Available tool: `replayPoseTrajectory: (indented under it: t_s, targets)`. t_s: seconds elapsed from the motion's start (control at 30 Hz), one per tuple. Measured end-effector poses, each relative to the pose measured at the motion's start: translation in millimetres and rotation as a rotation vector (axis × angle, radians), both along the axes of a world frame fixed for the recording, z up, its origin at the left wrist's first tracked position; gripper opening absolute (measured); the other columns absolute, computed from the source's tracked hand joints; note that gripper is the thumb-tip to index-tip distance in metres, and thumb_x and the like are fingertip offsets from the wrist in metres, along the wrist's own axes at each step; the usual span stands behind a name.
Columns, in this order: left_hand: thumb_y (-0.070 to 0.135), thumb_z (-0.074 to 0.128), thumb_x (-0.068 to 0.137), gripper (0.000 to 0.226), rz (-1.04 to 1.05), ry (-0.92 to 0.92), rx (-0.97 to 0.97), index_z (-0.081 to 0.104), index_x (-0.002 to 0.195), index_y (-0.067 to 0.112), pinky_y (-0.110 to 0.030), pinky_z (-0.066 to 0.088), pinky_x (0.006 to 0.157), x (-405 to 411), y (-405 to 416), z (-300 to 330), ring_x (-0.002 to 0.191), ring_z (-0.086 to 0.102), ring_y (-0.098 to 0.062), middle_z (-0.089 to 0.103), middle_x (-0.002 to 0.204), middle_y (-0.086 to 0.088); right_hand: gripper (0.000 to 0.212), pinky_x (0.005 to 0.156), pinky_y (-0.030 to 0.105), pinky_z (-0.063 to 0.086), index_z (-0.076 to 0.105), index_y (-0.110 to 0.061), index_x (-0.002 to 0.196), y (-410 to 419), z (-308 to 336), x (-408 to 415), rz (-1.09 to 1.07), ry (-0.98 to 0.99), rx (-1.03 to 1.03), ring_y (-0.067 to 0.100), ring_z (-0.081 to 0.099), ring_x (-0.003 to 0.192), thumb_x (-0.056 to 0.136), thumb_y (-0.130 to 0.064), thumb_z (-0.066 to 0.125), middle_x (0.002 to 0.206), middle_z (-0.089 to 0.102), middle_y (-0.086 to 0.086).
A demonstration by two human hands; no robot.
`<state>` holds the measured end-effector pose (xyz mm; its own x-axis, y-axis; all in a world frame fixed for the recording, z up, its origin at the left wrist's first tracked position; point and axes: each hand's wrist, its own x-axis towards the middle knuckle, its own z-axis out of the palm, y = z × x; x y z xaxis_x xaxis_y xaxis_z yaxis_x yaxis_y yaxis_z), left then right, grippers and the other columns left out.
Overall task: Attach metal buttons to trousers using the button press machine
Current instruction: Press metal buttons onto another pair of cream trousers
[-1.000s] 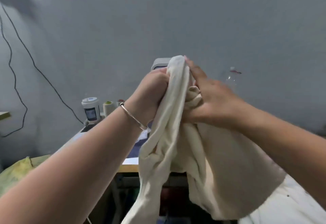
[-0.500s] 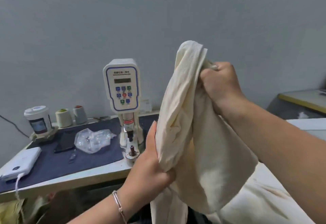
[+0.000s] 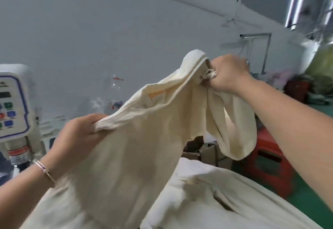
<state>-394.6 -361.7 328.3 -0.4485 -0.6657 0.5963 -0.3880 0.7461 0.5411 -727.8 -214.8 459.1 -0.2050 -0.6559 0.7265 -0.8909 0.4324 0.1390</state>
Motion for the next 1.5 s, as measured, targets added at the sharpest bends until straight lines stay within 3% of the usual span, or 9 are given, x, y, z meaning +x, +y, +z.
replayPoseTrajectory:
  t_s: [0.2, 0.4, 0.57, 0.77, 0.87, 1.03, 1.17, 1.3, 1.5]
  targets:
    - [0.025, 0.050, 0.069, 0.042, 0.124, 0.141, -0.226, 0.076, 0.103, 0.025, -0.043, 0.052, 0.066, -67, 24, 11, 0.080, 0.068, -0.037, 0.075, 0.086, -0.011, 0.015, 0.059, 0.029, 0.030, 0.062, -0.015, 0.092, 43, -57, -41, -0.175, 0.115, 0.061, 0.031, 0.061, 0.088, 0.083, -0.026, 0.063, 0.094, 0.062, 0.004]
    - [0.023, 0.060, 0.065, 0.032, 0.017, -0.116, -0.474, 0.079, 0.091, 0.021, -0.036, 0.052, 0.054, -92, 43, -8, 0.059, 0.068, -0.033, 0.073, 0.068, -0.007, 0.052, 0.080, 0.042, 0.038, 0.054, -0.021, 0.088, 51, -82, -10, -0.543, -0.193, 0.796, 0.023, 0.049, 0.088, 0.065, -0.062, 0.076, 0.084, 0.053, -0.004]
    - [0.033, 0.063, 0.067, 0.014, -0.093, -0.386, -0.575, 0.074, 0.073, 0.028, -0.033, 0.049, 0.046, -77, 50, -21, 0.055, 0.064, -0.028, 0.067, 0.058, 0.003, 0.132, 0.107, 0.041, 0.037, 0.005, -0.032, 0.152, 18, -109, 63, 0.243, -0.408, 0.821, 0.022, 0.033, 0.136, 0.049, -0.077, 0.075, 0.151, 0.034, -0.002]
    - [0.052, 0.075, 0.072, 0.034, -0.037, -0.395, -0.593, 0.070, 0.094, 0.026, -0.028, 0.039, 0.051, -46, 49, -7, 0.063, 0.065, -0.029, 0.070, 0.071, 0.004, 0.018, 0.067, 0.035, 0.043, 0.058, -0.024, 0.102, -36, -138, 113, 0.355, -0.303, 0.419, 0.032, 0.060, 0.098, 0.084, -0.020, 0.059, 0.100, 0.067, 0.002]
    - [0.045, 0.080, 0.071, 0.050, 0.076, -0.406, -0.260, 0.055, 0.112, 0.033, -0.033, 0.044, 0.059, -23, 35, 5, 0.075, 0.062, -0.023, 0.068, 0.084, 0.008, 0.021, 0.065, 0.035, 0.045, 0.062, -0.019, 0.100, -40, -89, 107, 0.333, -0.264, 0.134, 0.036, 0.059, 0.086, 0.080, -0.012, 0.059, 0.084, 0.064, 0.007]
    - [0.035, 0.066, 0.071, 0.019, 0.048, -0.231, -0.105, 0.062, 0.077, 0.017, -0.042, 0.051, 0.060, 7, 30, 19, 0.068, 0.059, -0.018, 0.062, 0.073, 0.006, 0.028, 0.062, 0.036, 0.046, 0.069, -0.017, 0.096, -18, -2, 134, 0.420, 0.096, -0.195, 0.038, 0.057, 0.077, 0.073, -0.011, 0.053, 0.078, 0.064, 0.012]
    - [0.022, 0.055, 0.067, 0.007, 0.155, -0.125, -0.085, 0.062, 0.070, 0.023, -0.031, 0.042, 0.053, 53, 21, 18, 0.064, 0.058, -0.009, 0.063, 0.071, 0.011, 0.011, 0.047, 0.024, 0.032, 0.060, -0.016, 0.069, -3, 6, 174, 0.427, 0.121, 0.218, 0.027, 0.052, 0.055, 0.065, -0.025, 0.055, 0.057, 0.053, 0.002]
    - [0.021, 0.047, 0.060, 0.019, 0.094, -0.367, 0.059, 0.063, 0.069, 0.024, -0.025, 0.043, 0.055, 99, 19, -19, 0.068, 0.060, -0.007, 0.065, 0.069, 0.015, 0.066, 0.045, 0.024, 0.034, 0.060, -0.012, 0.073, -26, -48, 211, 0.459, 0.066, 0.981, 0.016, 0.055, 0.051, 0.065, -0.077, 0.063, 0.054, 0.059, -0.006]
    - [0.015, 0.057, 0.064, 0.009, 0.153, -0.641, 0.093, 0.063, 0.066, 0.021, -0.032, 0.048, 0.060, 149, 32, -50, 0.067, 0.058, -0.014, 0.063, 0.069, 0.004, 0.083, 0.075, 0.027, 0.046, 0.047, -0.023, 0.131, -86, -139, 286, 0.897, -0.356, 1.083, 0.011, 0.053, 0.094, 0.067, -0.073, 0.067, 0.102, 0.053, -0.014]
